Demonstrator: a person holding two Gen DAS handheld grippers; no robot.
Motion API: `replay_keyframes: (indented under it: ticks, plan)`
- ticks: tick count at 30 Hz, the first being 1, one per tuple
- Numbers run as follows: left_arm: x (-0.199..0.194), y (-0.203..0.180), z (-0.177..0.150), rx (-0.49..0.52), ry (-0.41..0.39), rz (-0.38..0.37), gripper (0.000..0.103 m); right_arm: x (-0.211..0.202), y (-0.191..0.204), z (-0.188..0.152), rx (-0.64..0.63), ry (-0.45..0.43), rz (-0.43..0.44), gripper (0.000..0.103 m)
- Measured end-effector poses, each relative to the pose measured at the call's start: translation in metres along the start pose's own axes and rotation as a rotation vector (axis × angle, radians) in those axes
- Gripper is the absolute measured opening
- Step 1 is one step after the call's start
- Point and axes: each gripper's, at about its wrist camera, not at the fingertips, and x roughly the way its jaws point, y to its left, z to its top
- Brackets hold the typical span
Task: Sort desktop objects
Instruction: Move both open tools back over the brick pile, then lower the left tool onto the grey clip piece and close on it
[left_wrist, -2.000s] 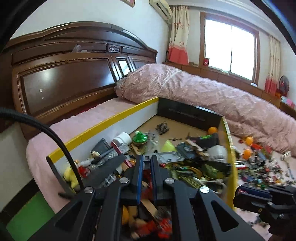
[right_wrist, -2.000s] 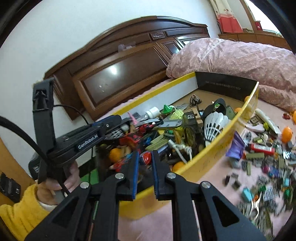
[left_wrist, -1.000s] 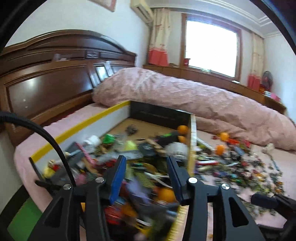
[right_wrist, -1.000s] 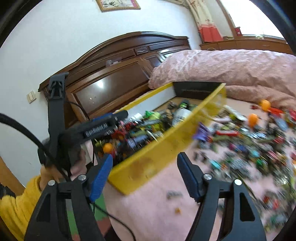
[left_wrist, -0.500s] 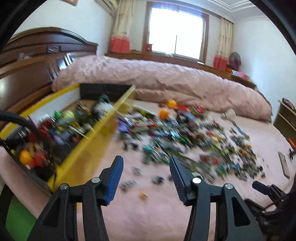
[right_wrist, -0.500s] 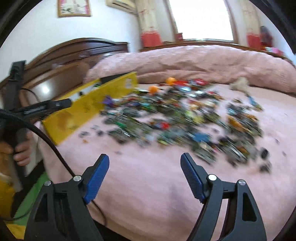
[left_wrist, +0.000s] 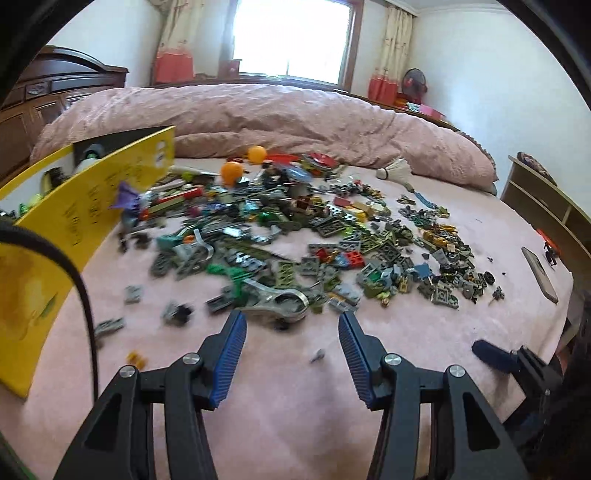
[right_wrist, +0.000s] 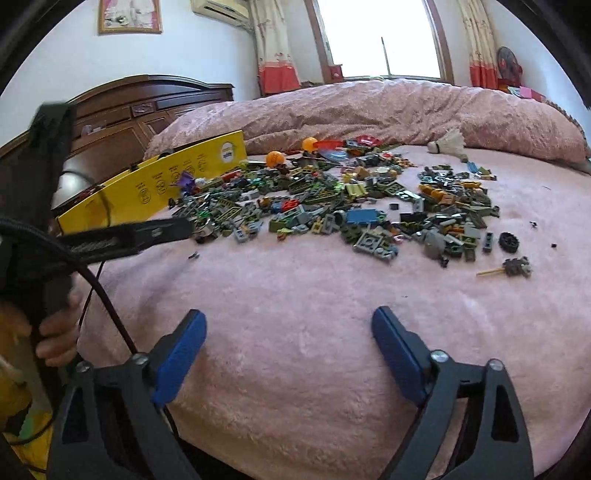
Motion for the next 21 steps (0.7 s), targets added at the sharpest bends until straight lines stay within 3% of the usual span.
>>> replay_keyframes:
  ticks: [4, 7, 13, 17, 18, 19, 21]
  plan:
    - [0.017, 0.003, 0.006, -0.002, 0.007, 0.078, 0.053, 0.001, 0.014, -0.012, -0.097, -0.051, -0.039, 0.101]
    - [0.023, 0.009, 0.007, -0.021, 0.018, 0.072, 0.053, 0.005, 0.025, -0.020, -0.170, -0.066, -0.083, 0.103]
    - [0.027, -0.001, 0.006, 0.035, 0.032, 0.039, 0.053, 0.007, 0.021, -0.018, -0.147, -0.069, -0.061, 0.103]
    - [0.030, -0.008, 0.009, 0.066, 0.029, 0.065, 0.052, 0.007, 0.022, -0.018, -0.154, -0.071, -0.066, 0.103]
    - [0.028, -0.009, 0.009, 0.066, 0.022, 0.067, 0.037, 0.007, 0.021, -0.018, -0.151, -0.071, -0.063, 0.103]
    - [0.027, -0.010, 0.010, 0.066, 0.023, 0.070, 0.030, 0.007, 0.021, -0.018, -0.149, -0.071, -0.060, 0.103]
    - [0.021, -0.009, 0.011, 0.049, 0.024, 0.060, 0.025, 0.007, 0.021, -0.018, -0.149, -0.072, -0.059, 0.103]
